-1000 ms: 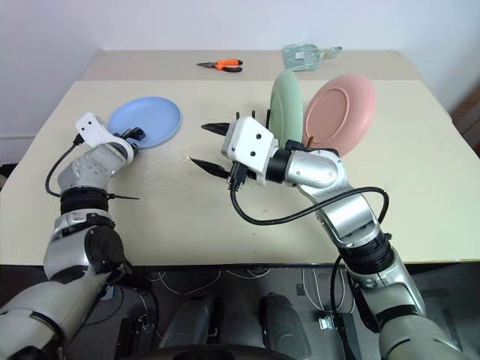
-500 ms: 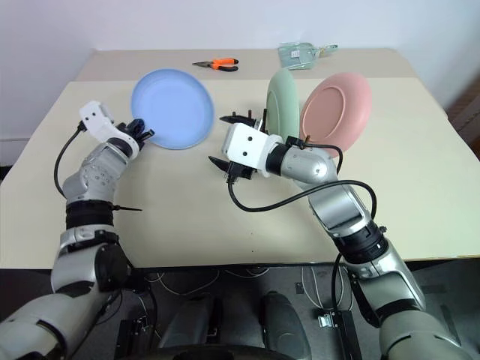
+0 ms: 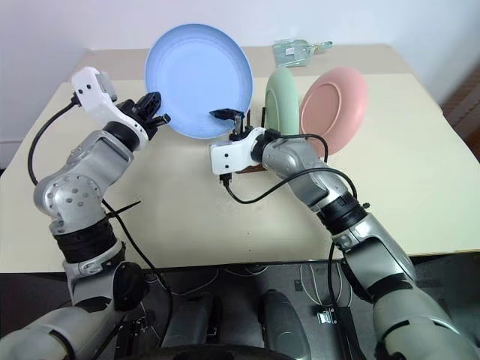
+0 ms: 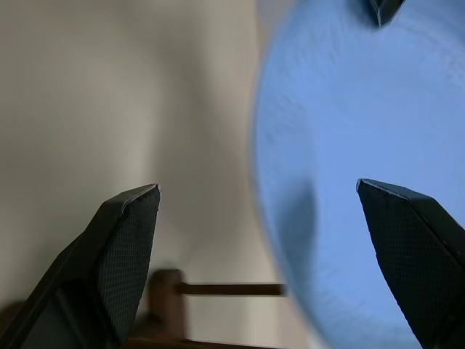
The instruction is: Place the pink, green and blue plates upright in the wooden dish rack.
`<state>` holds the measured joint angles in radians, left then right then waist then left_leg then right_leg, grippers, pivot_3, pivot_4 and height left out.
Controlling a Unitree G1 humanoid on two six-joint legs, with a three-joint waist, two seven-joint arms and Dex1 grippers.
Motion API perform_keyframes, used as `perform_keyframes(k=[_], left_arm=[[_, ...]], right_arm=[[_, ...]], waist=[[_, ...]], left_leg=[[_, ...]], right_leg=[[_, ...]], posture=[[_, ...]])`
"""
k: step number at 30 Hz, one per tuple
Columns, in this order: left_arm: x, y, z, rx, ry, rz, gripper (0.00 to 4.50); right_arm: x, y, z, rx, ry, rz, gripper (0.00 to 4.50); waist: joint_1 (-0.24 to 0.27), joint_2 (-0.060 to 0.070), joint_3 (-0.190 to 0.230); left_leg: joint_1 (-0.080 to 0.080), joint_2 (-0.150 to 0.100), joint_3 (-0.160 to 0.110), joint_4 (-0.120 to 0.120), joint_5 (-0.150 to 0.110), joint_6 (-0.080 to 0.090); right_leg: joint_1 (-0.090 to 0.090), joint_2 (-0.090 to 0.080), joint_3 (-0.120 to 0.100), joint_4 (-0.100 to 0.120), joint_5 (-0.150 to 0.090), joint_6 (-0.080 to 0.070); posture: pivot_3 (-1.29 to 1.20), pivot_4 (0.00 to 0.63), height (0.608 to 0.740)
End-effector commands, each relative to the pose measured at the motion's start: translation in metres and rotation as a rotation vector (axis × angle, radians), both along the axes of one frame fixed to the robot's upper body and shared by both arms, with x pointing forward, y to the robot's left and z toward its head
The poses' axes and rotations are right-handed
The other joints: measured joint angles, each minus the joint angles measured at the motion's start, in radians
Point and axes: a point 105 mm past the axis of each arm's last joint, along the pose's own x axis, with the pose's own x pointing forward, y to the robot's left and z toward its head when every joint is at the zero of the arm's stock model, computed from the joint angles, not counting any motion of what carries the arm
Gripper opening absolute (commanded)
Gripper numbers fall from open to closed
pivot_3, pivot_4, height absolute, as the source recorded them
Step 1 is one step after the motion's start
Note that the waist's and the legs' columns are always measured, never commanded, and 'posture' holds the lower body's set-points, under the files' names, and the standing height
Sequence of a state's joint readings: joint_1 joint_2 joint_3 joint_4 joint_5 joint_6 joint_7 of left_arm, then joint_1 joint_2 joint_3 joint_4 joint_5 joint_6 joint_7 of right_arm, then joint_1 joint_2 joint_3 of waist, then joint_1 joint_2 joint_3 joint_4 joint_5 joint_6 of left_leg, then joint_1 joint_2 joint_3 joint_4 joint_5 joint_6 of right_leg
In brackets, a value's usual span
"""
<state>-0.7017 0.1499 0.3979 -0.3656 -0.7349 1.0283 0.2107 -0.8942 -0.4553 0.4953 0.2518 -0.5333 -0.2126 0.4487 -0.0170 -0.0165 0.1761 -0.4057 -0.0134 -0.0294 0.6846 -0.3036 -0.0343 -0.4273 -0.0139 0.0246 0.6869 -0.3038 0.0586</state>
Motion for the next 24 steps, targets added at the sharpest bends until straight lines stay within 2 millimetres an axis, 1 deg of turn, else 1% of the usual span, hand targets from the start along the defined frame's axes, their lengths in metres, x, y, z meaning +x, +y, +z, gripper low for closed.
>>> perform_keyframes(k=[1,5,7,8,10,11,13,14,15,16,18,20,21,23,24], left_arm=[[-0.012,-0.002,0.015,0.000,-0.049,-0.016,0.00],[-0.012,0.003,0.012,-0.008,-0.032,-0.004,0.00],[-0.011,0.004,0.018,-0.064,-0.058,-0.015,0.00],[-0.011,0.005,0.022,-0.109,-0.073,-0.017,0.32],[-0.008,0.010,0.033,-0.188,-0.105,0.005,1.07],[-0.007,0.016,0.042,-0.231,-0.141,0.029,1.55],[-0.006,0.038,0.061,-0.319,-0.226,0.120,2.47],[-0.006,0.050,0.068,-0.351,-0.256,0.165,2.47],[-0.006,0.065,0.073,-0.363,-0.283,0.233,2.47],[-0.006,0.083,0.076,-0.320,-0.299,0.316,2.47],[-0.007,0.106,0.079,-0.188,-0.326,0.421,2.47],[-0.007,0.118,0.077,-0.005,-0.337,0.459,2.47],[-0.007,0.122,0.073,0.072,-0.335,0.466,2.47],[-0.002,0.124,0.052,0.164,-0.284,0.443,2.47],[0.001,0.119,0.039,0.208,-0.257,0.402,2.47]], right_arm=[[0.003,0.002,0.020,0.011,-0.119,0.002,3.16],[0.001,0.002,0.023,0.015,-0.158,0.016,1.10],[-0.002,0.004,0.023,0.008,-0.177,0.029,0.16],[-0.003,0.004,0.023,0.004,-0.182,0.033,0.00],[-0.004,0.004,0.023,0.002,-0.188,0.039,0.00],[-0.004,0.004,0.024,0.003,-0.193,0.040,0.00],[-0.005,0.005,0.028,0.015,-0.203,0.046,0.00],[-0.006,0.005,0.031,0.024,-0.207,0.050,0.00],[-0.007,0.006,0.035,0.045,-0.210,0.058,0.00],[-0.009,0.007,0.041,0.082,-0.204,0.067,0.00],[-0.016,0.008,0.055,0.185,-0.175,0.095,0.00],[-0.026,0.008,0.077,0.362,-0.104,0.141,0.00],[-0.031,0.007,0.086,0.450,-0.047,0.164,0.00],[-0.039,0.002,0.100,0.627,0.124,0.206,0.00],[-0.043,-0.001,0.104,0.719,0.244,0.232,0.00]], waist=[[0.001,0.000,0.000],[0.001,0.000,0.000],[0.002,0.000,0.000],[0.002,0.000,0.000],[0.003,0.000,0.000],[0.005,0.000,0.000],[0.005,-0.001,0.000],[0.004,-0.001,0.000],[0.001,-0.001,0.000],[-0.004,-0.001,0.000],[-0.010,-0.001,0.000],[-0.020,-0.001,0.000],[-0.022,-0.001,0.000],[-0.022,0.000,0.000],[-0.018,0.000,0.000]], left_leg=[[0.000,0.000,0.000,0.000,0.000,0.000],[0.000,0.000,0.000,0.000,0.000,0.000],[0.000,0.000,0.000,0.000,0.000,0.000],[0.000,0.000,0.000,0.000,0.000,0.000],[0.000,0.000,0.000,0.001,0.000,0.000],[0.000,0.000,0.000,0.001,0.000,0.000],[0.000,0.000,0.000,0.001,0.001,0.000],[0.000,0.000,0.000,0.002,0.001,0.000],[0.000,0.000,0.000,0.002,0.001,0.000],[0.000,0.000,0.001,0.001,0.001,0.000],[0.002,0.001,0.002,0.000,0.001,-0.001],[0.002,0.002,0.001,-0.001,0.002,-0.002],[0.002,0.003,0.001,-0.002,0.002,-0.003],[0.002,0.003,0.001,-0.001,0.002,-0.002],[0.001,0.002,0.001,-0.001,0.002,-0.002]], right_leg=[[0.000,0.000,0.000,0.000,0.000,0.000],[0.000,0.000,0.000,0.000,0.000,0.000],[0.000,0.000,0.000,0.000,0.000,0.000],[0.000,0.000,0.000,0.000,0.000,0.000],[0.000,0.000,0.000,0.000,0.000,0.000],[0.000,0.000,0.000,0.000,0.000,0.000],[0.000,0.000,0.000,0.000,0.000,0.000],[0.000,0.000,0.000,0.000,0.001,0.000],[0.000,0.000,0.000,0.000,0.001,0.000],[0.000,0.000,0.000,0.000,0.001,0.000],[0.000,0.002,0.001,0.000,0.001,0.000],[0.000,0.003,0.001,0.001,0.001,0.000],[0.000,0.003,0.000,0.000,0.001,0.000],[0.000,0.003,0.000,0.000,0.001,0.000],[0.000,0.003,0.000,0.000,0.001,-0.001]], posture=[[0.00,0.150,0.740],[0.00,0.150,0.740],[0.00,0.150,0.740],[0.00,0.150,0.740],[0.00,0.150,0.740],[0.00,0.150,0.740],[0.00,0.150,0.740],[0.00,0.150,0.740],[0.00,0.150,0.740],[0.00,0.150,0.740],[0.00,0.150,0.740],[0.00,0.150,0.740],[0.00,0.150,0.740],[0.00,0.150,0.740],[0.00,0.150,0.740]])
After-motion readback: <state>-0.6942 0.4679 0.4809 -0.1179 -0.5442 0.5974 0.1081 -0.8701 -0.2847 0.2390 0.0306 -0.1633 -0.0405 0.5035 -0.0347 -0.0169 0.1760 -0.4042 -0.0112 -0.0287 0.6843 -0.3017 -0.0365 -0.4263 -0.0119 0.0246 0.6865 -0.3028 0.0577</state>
